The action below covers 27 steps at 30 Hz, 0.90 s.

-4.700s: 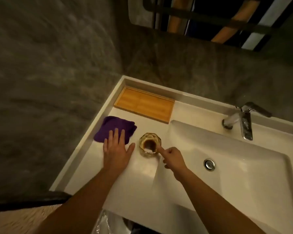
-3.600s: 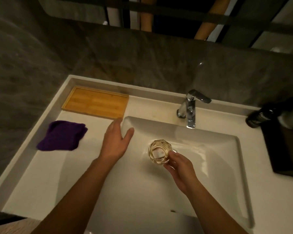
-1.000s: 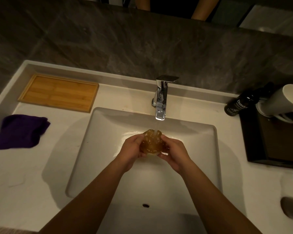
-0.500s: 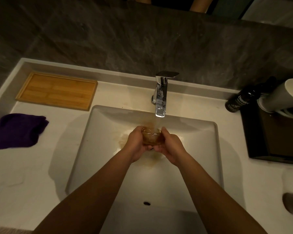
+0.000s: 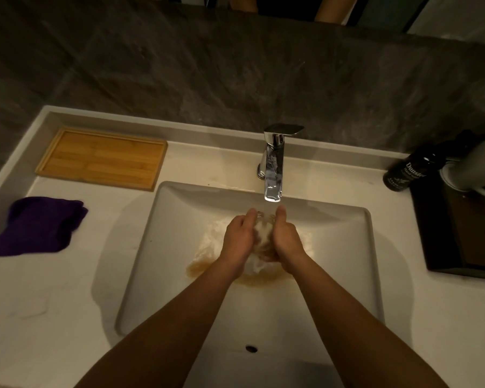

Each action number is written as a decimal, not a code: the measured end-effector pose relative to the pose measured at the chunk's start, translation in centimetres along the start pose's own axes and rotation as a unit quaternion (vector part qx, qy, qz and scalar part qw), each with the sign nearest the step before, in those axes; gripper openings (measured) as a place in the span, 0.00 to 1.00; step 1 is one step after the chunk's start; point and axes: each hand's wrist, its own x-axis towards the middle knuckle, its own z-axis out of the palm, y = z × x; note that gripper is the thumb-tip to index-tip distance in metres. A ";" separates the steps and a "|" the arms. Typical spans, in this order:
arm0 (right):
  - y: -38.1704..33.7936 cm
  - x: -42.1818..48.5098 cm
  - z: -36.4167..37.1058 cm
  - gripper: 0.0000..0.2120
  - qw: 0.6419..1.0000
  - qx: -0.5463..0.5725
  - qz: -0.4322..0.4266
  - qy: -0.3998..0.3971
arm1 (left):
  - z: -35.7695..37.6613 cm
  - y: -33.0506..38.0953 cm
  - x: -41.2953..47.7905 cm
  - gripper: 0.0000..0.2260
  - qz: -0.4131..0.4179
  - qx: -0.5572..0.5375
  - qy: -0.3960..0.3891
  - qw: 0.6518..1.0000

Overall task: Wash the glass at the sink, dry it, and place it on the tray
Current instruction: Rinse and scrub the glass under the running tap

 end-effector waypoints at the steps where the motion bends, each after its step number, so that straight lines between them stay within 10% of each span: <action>1: 0.1 -0.3 0.1 0.44 1.000 -0.006 -0.025 0.008 | 0.0 -0.1 0.1 0.28 0.007 -0.015 0.012 1.000; 7: 1.3 -1.1 -0.3 0.24 0.991 0.038 -0.125 -0.005 | -0.2 -0.7 0.8 0.21 -0.019 -0.047 -0.045 0.998; 27: 2.5 -1.1 1.2 0.25 0.982 0.174 -0.074 0.029 | 0.6 -2.1 0.0 0.22 -0.062 -0.138 -0.028 0.988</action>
